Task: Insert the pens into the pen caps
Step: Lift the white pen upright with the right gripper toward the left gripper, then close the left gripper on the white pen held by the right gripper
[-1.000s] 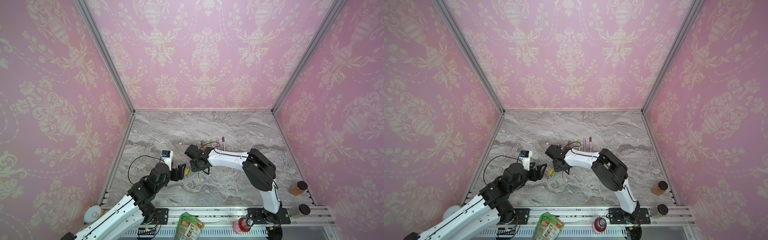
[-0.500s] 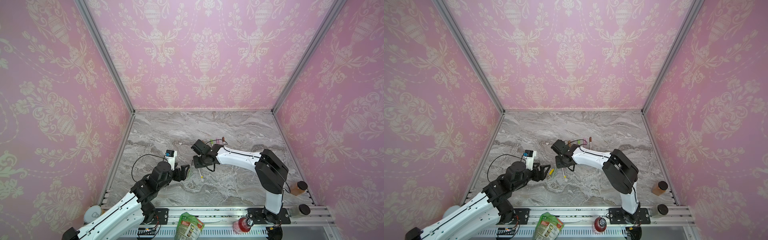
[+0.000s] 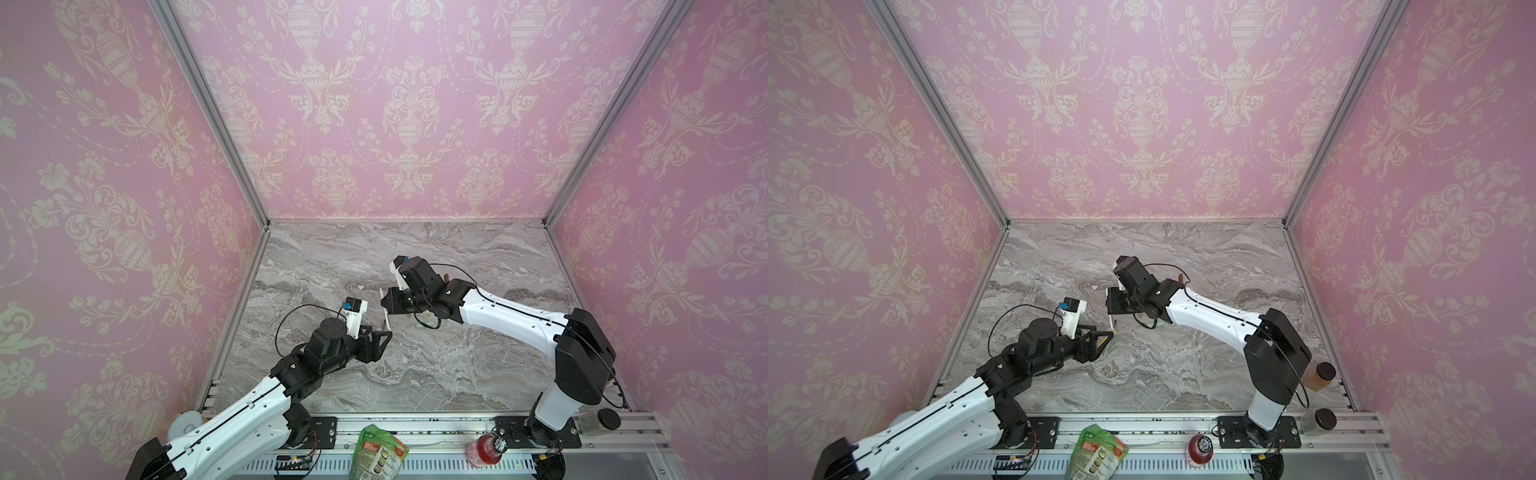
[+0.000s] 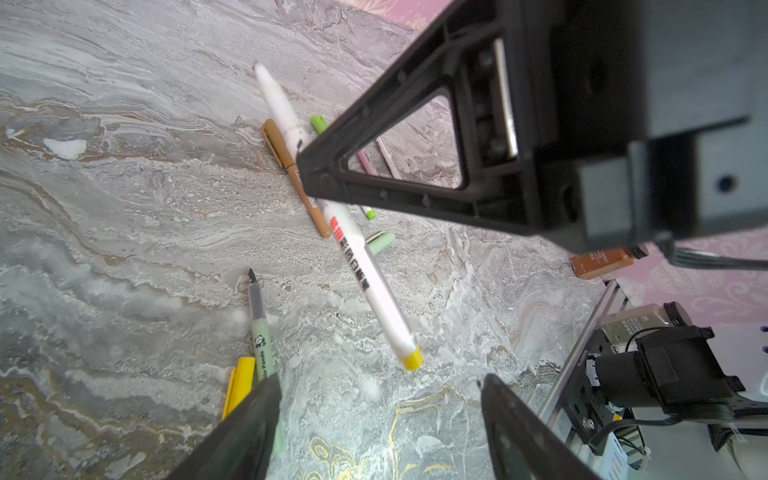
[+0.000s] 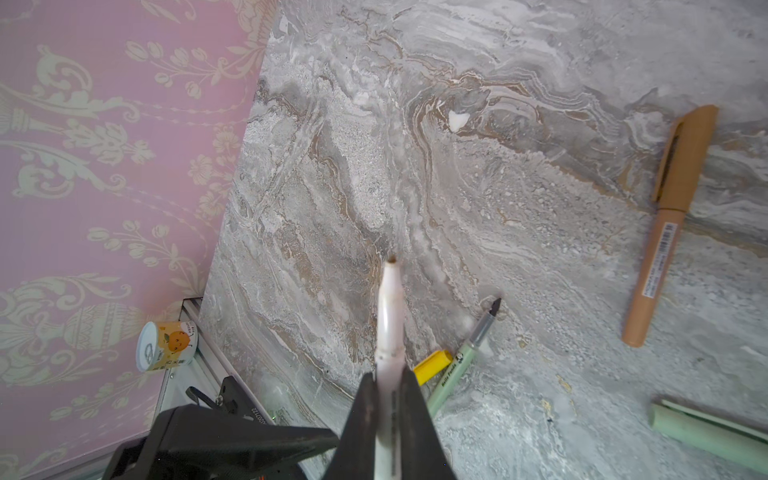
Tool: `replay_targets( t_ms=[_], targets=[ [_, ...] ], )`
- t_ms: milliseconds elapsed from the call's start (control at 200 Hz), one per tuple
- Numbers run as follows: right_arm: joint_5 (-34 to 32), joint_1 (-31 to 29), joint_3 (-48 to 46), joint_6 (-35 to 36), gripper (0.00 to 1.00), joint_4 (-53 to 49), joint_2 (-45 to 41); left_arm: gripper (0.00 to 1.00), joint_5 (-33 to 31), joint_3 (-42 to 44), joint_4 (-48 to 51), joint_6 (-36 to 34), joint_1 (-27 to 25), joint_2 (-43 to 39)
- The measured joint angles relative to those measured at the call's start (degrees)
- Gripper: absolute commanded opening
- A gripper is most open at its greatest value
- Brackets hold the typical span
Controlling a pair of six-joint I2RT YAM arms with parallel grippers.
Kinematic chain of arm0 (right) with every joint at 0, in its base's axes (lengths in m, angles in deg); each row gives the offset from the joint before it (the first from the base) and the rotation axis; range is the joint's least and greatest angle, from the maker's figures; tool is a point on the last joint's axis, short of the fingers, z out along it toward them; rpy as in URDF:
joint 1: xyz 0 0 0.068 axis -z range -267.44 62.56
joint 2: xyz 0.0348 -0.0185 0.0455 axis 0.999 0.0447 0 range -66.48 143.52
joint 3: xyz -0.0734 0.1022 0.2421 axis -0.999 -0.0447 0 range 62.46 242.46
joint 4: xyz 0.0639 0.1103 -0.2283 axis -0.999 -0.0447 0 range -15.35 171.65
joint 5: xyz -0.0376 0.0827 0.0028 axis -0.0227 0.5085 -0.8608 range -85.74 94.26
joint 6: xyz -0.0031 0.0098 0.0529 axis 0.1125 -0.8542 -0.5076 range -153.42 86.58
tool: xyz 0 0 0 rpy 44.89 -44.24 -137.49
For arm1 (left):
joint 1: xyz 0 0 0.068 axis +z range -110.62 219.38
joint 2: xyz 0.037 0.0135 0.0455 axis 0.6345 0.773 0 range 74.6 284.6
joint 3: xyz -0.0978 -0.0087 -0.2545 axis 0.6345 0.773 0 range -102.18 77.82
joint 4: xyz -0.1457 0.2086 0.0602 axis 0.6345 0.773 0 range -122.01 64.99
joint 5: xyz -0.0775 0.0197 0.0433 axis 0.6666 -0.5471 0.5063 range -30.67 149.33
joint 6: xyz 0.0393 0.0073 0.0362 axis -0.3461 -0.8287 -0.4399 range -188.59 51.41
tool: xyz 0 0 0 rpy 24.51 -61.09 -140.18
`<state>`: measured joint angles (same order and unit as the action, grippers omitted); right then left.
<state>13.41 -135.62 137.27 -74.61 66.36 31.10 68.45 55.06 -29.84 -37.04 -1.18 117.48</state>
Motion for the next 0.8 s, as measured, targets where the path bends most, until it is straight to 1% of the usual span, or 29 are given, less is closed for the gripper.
replay_targets(
  t_ms=[370,645,801],
  targets=[
    [3.08,0.0,-2.95,-0.87,0.05,4.42,-0.28,0.63,-2.05,0.02,-2.69,0.94,0.0,0.94],
    [4.63,-0.11,-4.2,-1.07,0.04,7.74,-1.25,0.48,-2.4,0.02,-4.52,1.55,0.02,4.0],
    [5.31,-0.22,-4.55,-1.09,0.04,8.96,-1.38,0.45,-3.15,0.02,-5.38,1.62,0.02,4.28]
  ],
)
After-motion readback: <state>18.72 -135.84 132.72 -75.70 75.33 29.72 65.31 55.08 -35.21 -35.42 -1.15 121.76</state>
